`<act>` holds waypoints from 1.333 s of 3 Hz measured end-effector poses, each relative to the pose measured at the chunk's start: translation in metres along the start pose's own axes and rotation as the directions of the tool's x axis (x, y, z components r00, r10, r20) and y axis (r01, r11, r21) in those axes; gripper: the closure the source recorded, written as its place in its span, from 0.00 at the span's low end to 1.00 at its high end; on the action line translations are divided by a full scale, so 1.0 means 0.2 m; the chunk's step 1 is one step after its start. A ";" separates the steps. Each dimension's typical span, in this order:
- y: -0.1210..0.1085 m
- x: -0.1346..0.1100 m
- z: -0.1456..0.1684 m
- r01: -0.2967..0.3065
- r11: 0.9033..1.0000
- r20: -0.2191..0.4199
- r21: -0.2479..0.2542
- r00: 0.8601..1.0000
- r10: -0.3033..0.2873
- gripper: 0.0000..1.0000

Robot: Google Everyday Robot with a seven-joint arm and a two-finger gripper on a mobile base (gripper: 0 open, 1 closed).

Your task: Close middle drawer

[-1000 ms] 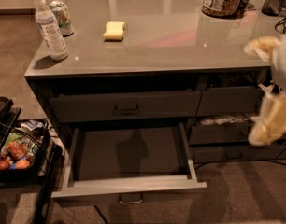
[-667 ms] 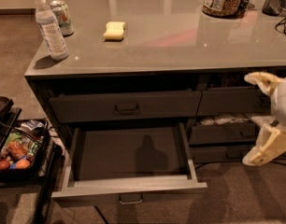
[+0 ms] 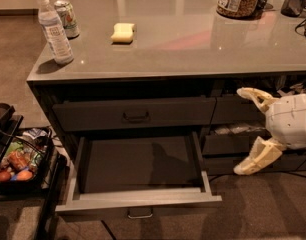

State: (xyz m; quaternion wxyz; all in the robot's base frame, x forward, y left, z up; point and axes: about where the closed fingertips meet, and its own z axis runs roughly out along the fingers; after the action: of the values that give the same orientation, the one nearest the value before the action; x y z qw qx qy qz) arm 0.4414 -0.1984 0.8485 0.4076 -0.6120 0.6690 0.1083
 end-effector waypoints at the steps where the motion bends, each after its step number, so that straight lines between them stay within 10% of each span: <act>1: 0.00 0.00 0.00 0.000 1.000 0.000 0.000 1.000 0.000 0.00; 4: 0.29 0.32 0.30 -0.065 0.997 -0.012 -0.031 0.998 0.065 0.00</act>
Offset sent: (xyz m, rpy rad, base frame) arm 0.0117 -0.0034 -0.0332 0.0286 0.0759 -0.0154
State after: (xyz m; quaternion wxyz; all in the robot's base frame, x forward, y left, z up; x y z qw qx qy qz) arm 0.4183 -0.1929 0.7460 0.3906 -0.5969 0.6889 0.1286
